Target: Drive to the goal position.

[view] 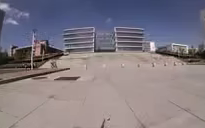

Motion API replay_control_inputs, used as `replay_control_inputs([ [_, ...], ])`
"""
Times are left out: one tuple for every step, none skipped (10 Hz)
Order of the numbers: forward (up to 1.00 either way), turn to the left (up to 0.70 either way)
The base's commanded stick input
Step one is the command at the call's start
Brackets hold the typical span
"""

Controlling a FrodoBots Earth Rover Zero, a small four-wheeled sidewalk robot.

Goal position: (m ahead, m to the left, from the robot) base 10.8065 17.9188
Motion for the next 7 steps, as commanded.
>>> replay_control_inputs([
  [0.70, 0.00],
  [0.70, 0.00],
  [0.70, 0.00],
  [0.70, 0.00],
  [0.70, 0.00],
  [0.70, 0.00],
  [0.70, 0.00],
])
